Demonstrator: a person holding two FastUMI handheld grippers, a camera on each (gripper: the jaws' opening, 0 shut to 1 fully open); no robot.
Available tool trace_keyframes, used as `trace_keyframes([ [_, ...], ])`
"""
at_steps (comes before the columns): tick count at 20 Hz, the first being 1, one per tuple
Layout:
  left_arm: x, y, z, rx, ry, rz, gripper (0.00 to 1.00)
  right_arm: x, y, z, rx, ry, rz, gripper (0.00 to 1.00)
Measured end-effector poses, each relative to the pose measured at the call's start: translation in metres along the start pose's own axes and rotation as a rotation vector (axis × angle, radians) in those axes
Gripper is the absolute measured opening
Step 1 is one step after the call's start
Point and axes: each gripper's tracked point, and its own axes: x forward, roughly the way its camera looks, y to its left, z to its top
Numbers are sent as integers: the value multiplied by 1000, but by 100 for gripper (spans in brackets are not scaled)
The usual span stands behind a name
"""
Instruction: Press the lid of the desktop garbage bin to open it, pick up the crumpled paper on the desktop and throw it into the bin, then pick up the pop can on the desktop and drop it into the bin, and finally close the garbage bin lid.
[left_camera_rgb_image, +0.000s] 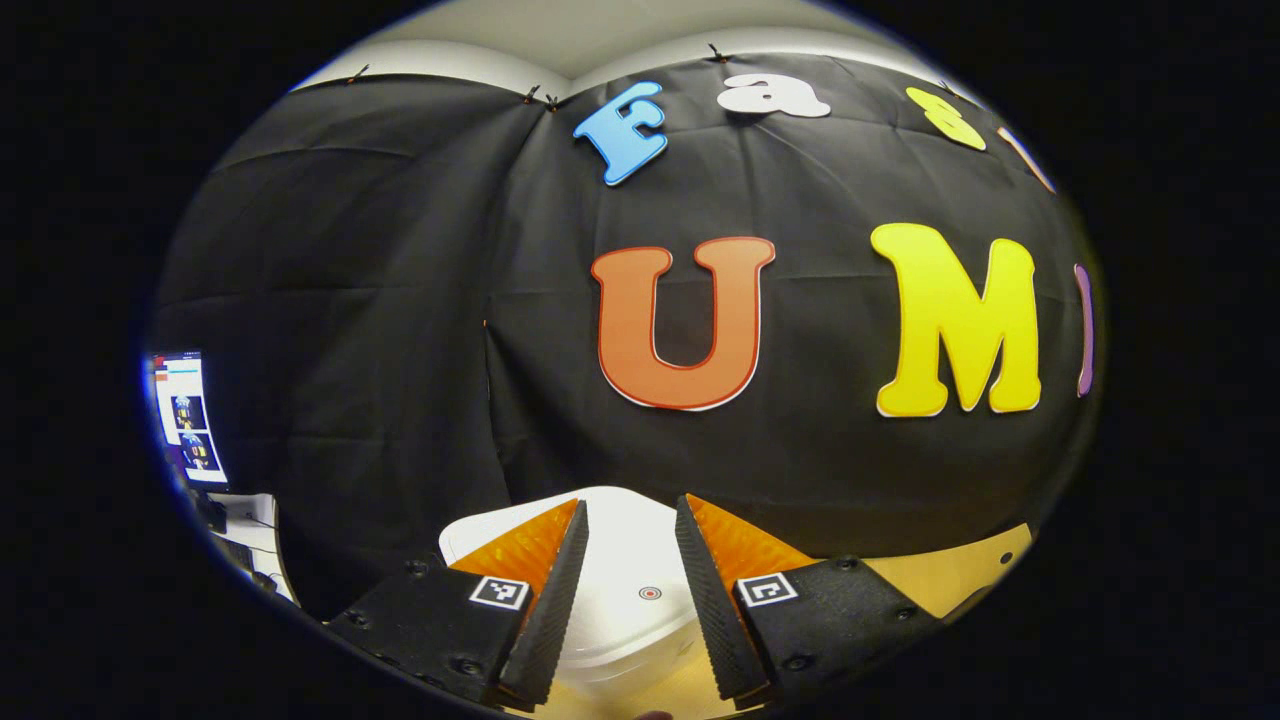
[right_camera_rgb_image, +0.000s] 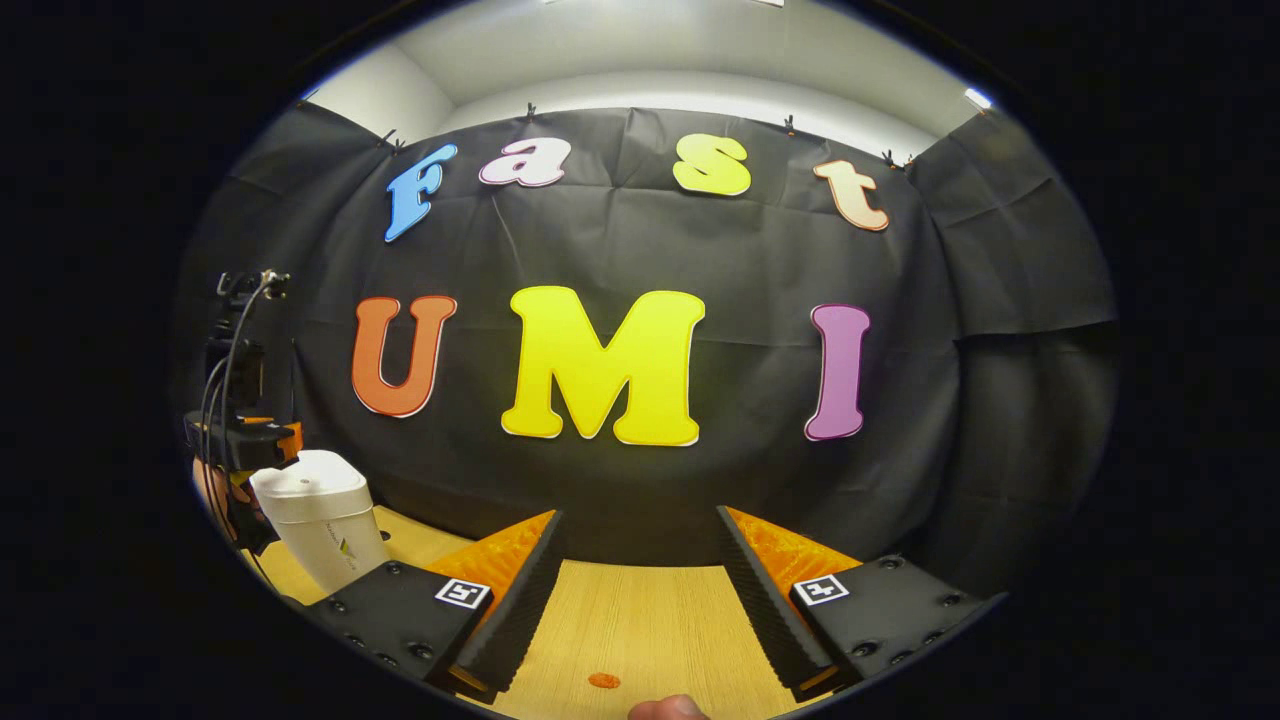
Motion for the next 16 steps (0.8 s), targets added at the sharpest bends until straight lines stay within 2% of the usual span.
trace_keyframes([
  [3,7,2,-14,-11,31,13,59,-1,2,-3,-11,12,1,94],
  [4,10,3,-18,-10,39,22,50,-1,2,-3,-16,13,2,94],
  [6,14,2,-27,-16,60,33,41,-2,3,-3,-27,12,6,93],
  [12,17,2,-50,-52,121,49,18,-2,3,-6,-32,21,4,94],
  [16,19,1,-59,-59,132,53,14,-1,3,-9,-29,25,1,94],
])
